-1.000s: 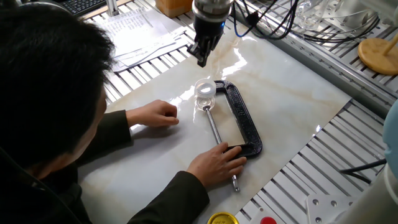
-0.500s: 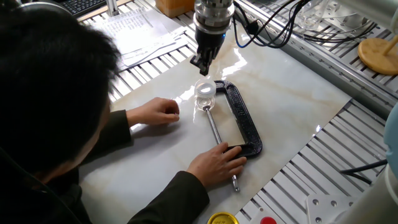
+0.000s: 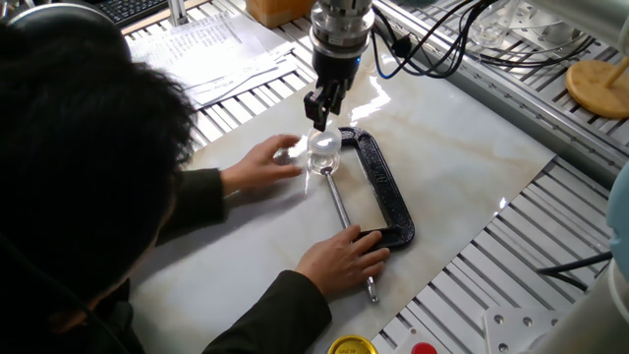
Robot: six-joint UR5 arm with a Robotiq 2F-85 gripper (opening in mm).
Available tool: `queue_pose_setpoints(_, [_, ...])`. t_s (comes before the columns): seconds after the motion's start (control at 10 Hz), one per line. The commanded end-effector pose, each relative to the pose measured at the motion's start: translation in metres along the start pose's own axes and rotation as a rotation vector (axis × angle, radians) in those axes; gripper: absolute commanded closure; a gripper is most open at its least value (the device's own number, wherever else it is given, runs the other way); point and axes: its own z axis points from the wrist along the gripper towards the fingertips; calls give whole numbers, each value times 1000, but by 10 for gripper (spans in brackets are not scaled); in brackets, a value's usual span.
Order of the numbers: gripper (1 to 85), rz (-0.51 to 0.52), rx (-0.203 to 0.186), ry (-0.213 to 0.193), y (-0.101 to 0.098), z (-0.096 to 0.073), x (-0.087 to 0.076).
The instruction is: Unscrew the lid from the jar
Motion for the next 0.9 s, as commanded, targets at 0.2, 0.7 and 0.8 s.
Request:
queue_pose_setpoints(0.2, [7, -9, 4, 19, 2, 10, 3])
queue_pose_setpoints(0.7, [10, -7, 26, 20, -3, 34, -3])
queue_pose_setpoints(0.8, [10, -15, 30, 23, -4, 34, -3])
